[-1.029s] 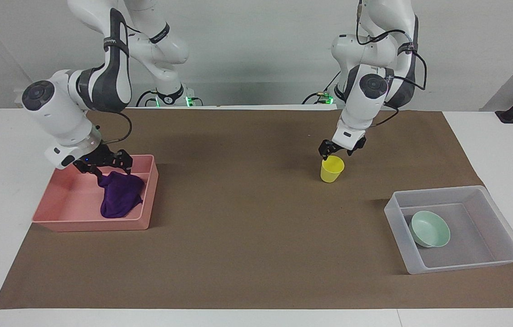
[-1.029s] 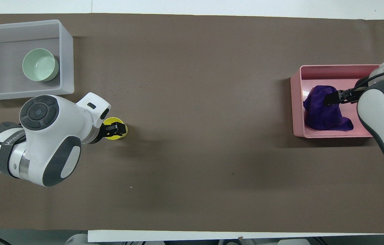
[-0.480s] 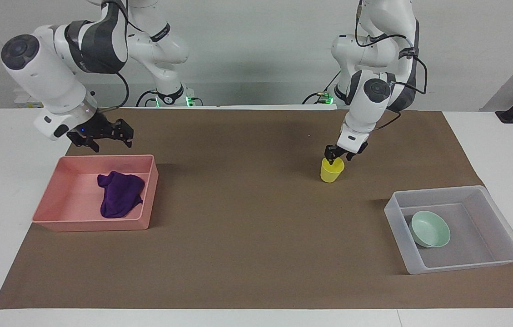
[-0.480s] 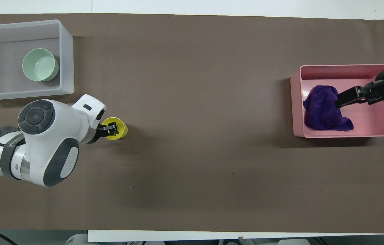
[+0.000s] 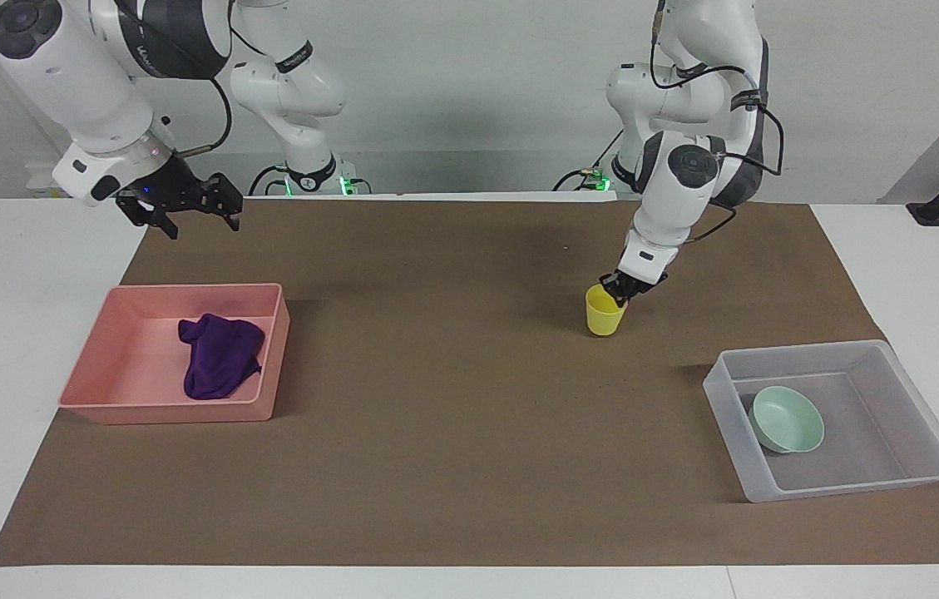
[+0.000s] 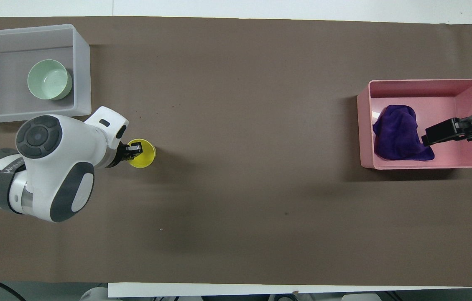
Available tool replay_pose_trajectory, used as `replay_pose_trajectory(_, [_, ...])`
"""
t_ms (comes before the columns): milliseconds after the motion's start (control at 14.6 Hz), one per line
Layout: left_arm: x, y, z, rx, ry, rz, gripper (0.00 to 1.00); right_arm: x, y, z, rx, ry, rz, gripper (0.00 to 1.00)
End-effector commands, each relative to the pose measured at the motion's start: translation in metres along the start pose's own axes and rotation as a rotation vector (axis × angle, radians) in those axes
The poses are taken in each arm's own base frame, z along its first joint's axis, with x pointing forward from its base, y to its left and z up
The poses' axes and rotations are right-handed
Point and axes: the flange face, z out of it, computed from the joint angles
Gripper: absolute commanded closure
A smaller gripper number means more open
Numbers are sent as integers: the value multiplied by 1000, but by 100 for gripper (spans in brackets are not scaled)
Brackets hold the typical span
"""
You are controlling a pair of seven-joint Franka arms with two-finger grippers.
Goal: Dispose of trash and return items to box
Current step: 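Carry the yellow cup into the clear bin beside the bowl with the left gripper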
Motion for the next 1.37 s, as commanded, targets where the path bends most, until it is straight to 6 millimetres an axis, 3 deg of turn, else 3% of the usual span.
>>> replay_pose_trajectory(0, [52,-22,-95,1,15,-62,100,0,-12,-15,-6,-1,24,0])
replay_pose_trajectory(69, [70,-38,-129,-2,22,-88,100,-1,-17,-19,-7,-3,29,0])
replay_pose_trajectory(137, [90,-58,-143,7,5,-103,100,0,-22,-20,-12,-1,31,0])
replay_pose_trajectory(275, [130,-136,-149,-9,37,-175,100,1,-23,-20,-12,-1,33,0])
replay_pose_trajectory(343, [146,-159,-138,-11,51,-213,100,1,-23,-19,-12,-1,36,0])
replay_pose_trajectory(412, [169,-175,-112,1,46,-239,100,1,-23,-15,-12,-7,36,0])
replay_pose_trajectory(480, [191,-181,-101,-7,56,-255,100,1,-22,-14,-12,-8,37,0])
replay_pose_trajectory(618, [223,-205,-94,-14,78,-296,100,1,-24,-13,-13,-7,31,0])
replay_pose_trajectory(1029, [238,-211,-37,-46,68,-325,100,4,-40,-8,-8,3,-4,0])
replay_pose_trajectory(1235, [225,-212,14,-31,22,-328,100,3,-42,-3,-13,9,-11,0])
replay_pose_trajectory(1304, [222,-208,22,-30,21,-324,100,4,-41,-3,-15,9,-8,0])
